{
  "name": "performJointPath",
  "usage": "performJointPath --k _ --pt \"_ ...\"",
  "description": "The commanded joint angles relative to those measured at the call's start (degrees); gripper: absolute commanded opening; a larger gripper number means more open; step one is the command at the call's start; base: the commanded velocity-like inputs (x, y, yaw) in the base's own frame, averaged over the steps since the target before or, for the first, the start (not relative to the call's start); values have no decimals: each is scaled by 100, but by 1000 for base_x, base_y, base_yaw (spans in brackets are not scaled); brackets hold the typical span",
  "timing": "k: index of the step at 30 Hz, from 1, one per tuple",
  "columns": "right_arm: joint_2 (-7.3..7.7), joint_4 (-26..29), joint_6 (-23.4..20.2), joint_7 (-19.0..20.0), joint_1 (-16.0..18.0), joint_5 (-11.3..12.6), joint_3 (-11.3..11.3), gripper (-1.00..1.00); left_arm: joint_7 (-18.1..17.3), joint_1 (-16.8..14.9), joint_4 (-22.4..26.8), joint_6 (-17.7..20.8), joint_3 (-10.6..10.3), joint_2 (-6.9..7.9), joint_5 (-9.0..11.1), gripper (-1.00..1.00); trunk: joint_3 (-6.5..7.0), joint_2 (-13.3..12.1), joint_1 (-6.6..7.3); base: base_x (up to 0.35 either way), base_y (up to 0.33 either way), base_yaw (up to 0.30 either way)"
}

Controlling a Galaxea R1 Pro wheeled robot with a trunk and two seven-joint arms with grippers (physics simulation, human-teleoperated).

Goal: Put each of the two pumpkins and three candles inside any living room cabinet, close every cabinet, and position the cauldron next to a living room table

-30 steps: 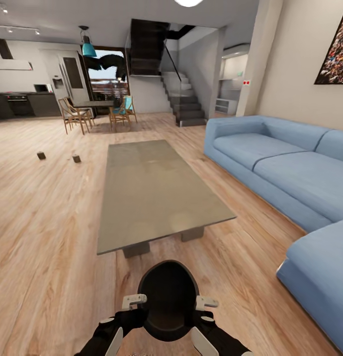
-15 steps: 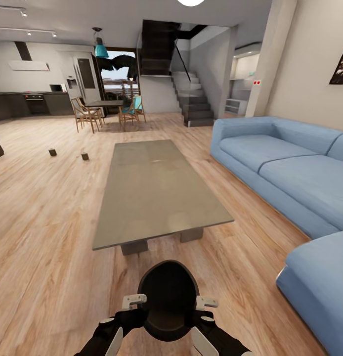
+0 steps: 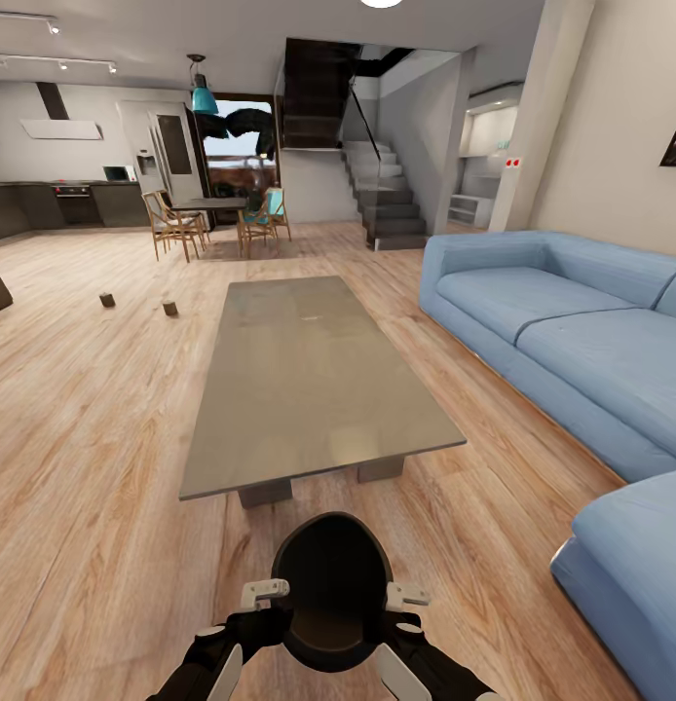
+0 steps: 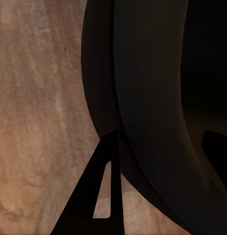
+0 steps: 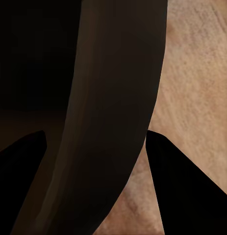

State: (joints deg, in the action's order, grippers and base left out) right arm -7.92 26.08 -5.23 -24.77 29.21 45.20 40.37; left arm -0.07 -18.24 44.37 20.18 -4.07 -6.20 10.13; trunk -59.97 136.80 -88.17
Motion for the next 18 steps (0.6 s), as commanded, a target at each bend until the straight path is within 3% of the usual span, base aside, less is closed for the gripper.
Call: performJointPath --k 1,7,18 --pt "-25 12 -25 -45 5 112 191 -100 -10 -4 11 30 -67 -4 147 -100 -4 3 1 87 0 0" --pt "-25 12 -23 -46 5 112 191 -100 -10 -4 17 30 -67 -4 147 -100 -4 3 1 116 0 0" --pt "-25 12 -27 -50 5 112 191 -100 -10 -4 16 30 -67 -4 147 -100 -4 3 1 10 0 5"
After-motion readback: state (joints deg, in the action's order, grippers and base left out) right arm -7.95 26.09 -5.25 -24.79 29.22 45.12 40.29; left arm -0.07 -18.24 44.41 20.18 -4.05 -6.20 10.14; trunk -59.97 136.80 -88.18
